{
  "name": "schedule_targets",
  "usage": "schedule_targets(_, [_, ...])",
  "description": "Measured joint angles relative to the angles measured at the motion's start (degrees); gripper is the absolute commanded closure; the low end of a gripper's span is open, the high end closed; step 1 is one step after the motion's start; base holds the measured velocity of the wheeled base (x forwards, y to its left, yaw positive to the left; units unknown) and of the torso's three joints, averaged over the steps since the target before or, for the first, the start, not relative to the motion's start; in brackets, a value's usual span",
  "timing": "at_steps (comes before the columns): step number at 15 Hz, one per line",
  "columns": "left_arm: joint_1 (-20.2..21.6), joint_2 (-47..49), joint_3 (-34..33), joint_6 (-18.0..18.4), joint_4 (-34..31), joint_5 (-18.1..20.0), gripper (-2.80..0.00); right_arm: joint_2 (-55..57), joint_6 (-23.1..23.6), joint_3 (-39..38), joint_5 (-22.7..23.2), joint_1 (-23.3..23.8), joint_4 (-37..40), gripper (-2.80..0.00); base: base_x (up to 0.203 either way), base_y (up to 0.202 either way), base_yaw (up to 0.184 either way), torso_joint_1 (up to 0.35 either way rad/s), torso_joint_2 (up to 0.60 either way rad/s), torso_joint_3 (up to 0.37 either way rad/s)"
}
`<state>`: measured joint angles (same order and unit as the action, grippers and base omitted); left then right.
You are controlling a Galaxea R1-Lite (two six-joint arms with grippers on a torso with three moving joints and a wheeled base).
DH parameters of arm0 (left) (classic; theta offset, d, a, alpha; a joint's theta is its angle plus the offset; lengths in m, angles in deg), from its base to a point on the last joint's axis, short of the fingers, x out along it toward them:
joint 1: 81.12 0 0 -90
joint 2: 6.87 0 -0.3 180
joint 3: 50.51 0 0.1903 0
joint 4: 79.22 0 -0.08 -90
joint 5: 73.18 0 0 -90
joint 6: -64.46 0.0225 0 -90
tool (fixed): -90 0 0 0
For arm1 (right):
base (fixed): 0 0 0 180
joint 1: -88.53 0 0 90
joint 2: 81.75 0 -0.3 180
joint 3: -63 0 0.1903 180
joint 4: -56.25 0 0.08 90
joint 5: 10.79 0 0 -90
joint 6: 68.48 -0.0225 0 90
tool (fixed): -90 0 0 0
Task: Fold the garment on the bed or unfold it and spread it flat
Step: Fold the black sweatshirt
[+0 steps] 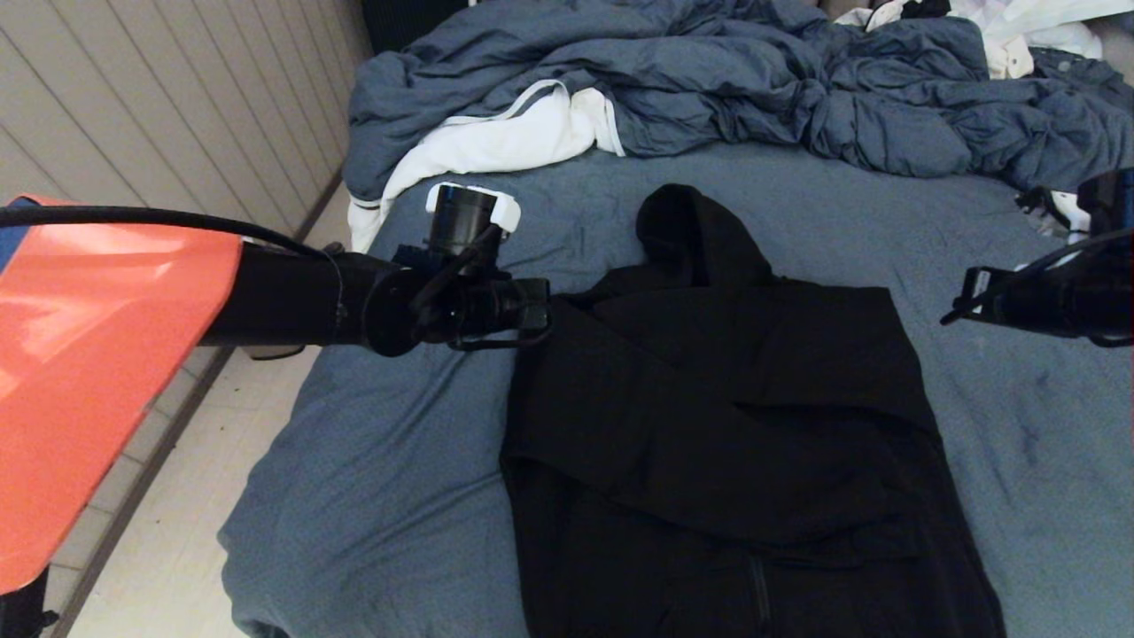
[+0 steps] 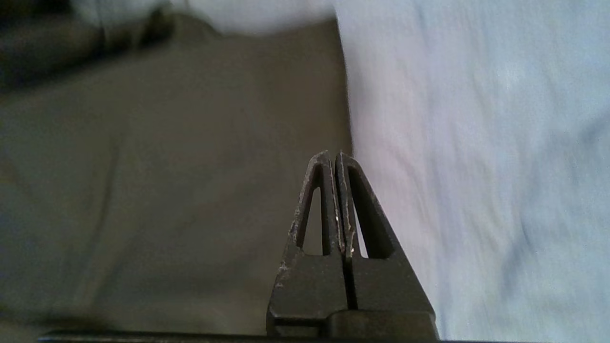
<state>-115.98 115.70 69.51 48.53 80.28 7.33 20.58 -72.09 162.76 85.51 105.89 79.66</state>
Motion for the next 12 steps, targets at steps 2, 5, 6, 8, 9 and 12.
schedule_targets(2, [0.3,2.2,2.7,1.3,-0.9,0.2,0.0,3.9,-0.1,5.4,0.0,-1.0,0.2,0.0,0.0,0.0,0.0,0.0,0.0,0.0])
schedule_targets(5, [0.4,4.6,5.7,1.5,-1.9,0.3,-2.8,8.1,-0.1,9.7,-0.5,-2.3,0.1,-2.8,0.0,0.0,0.0,0.0,0.0,0.0])
schedule_targets(6, [0.4,5.2,6.6,1.5,-2.0,0.3,-2.8,9.1,0.0,10.6,-0.5,-2.5,0.1,-2.8,0.0,0.0,0.0,0.0,0.0,0.0])
schedule_targets(8, [0.4,6.2,7.4,1.5,-2.1,0.4,-2.8,10.6,0.0,11.9,-0.5,-2.7,0.1,-2.8,0.0,0.0,0.0,0.0,0.0,0.0])
schedule_targets(9, [0.4,6.6,7.8,1.5,-2.1,0.4,-2.8,11.3,0.0,12.5,-0.5,-2.8,0.1,-2.8,0.0,0.0,0.0,0.0,0.0,0.0])
schedule_targets(12, [0.3,7.4,8.9,1.5,-2.8,0.5,-2.8,13.0,-0.2,14.1,-0.4,-2.7,0.0,-2.8,0.0,0.0,0.0,0.0,0.0,0.0])
